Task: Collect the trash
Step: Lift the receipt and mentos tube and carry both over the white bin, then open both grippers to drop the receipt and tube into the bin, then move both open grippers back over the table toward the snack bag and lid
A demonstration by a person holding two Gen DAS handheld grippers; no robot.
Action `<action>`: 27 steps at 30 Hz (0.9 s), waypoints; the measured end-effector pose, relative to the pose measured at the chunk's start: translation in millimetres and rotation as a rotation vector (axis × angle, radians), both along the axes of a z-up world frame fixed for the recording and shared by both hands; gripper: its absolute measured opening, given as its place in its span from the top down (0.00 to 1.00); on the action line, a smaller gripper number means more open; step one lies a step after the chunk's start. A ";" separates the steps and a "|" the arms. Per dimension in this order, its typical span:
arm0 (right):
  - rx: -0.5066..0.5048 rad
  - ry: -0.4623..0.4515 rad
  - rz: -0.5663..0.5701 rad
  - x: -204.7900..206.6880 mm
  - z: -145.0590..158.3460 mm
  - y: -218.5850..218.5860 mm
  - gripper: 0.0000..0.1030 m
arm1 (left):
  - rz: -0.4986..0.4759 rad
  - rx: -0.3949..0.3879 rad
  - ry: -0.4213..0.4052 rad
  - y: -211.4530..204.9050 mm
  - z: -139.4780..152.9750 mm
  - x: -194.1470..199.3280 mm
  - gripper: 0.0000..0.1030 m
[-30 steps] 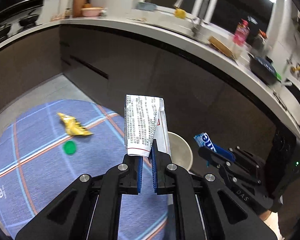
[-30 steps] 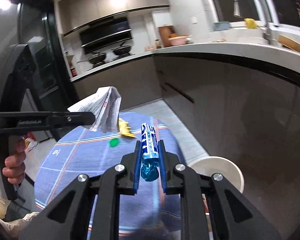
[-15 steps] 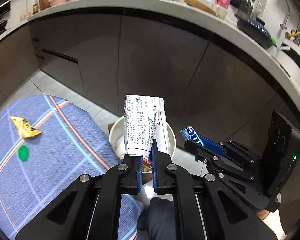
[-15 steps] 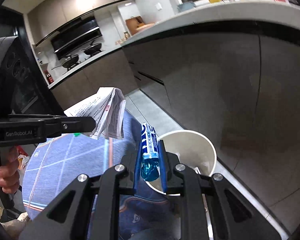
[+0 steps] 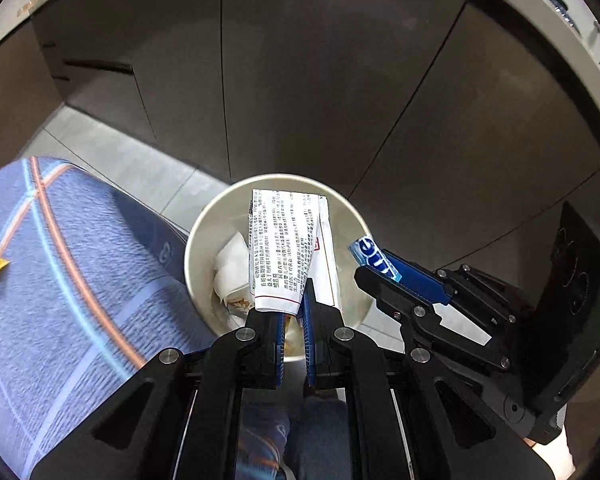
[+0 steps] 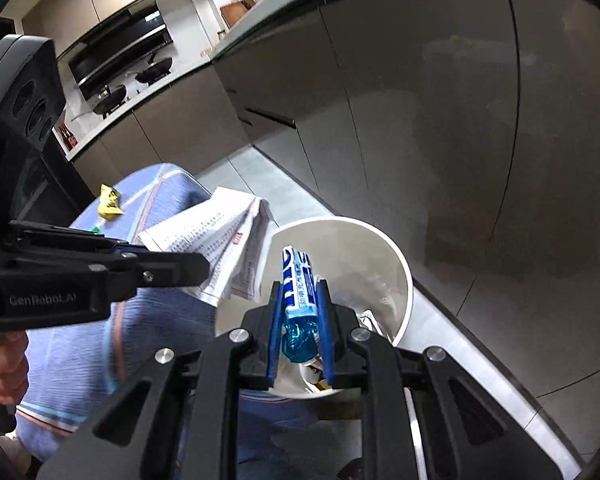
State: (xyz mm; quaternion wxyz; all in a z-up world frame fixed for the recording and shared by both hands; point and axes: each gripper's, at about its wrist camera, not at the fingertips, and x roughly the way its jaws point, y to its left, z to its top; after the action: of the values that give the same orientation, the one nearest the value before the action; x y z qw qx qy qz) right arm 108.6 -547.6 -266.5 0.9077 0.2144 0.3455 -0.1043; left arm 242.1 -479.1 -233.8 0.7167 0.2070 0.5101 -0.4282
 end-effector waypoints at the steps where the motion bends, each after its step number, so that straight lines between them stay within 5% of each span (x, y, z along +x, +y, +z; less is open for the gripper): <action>1: 0.002 0.005 0.003 3.2 -4.1 -1.4 0.83 | 0.000 0.010 0.001 -2.0 -5.8 2.4 0.93; 8: -0.042 0.056 0.047 22.1 -26.8 -6.9 0.80 | 0.002 0.045 -0.008 -12.6 -28.0 13.2 0.87; 21: -0.176 0.052 0.062 16.5 -30.2 -4.2 0.19 | 0.092 -0.005 -0.126 -9.4 -15.6 13.7 0.18; 25: -0.177 0.041 0.060 12.9 -26.7 -2.8 0.04 | 0.129 -0.033 -0.139 -2.6 -5.5 23.1 0.08; 27: -0.171 0.037 0.061 9.8 -25.6 -2.7 0.03 | 0.144 -0.042 -0.146 0.9 -0.9 23.9 0.08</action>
State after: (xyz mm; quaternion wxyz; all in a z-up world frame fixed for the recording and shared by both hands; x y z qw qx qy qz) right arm 118.4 -550.3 -292.1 0.9188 0.1236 0.3586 -0.1094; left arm 266.0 -478.2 -234.7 0.7849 0.1855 0.4610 -0.3701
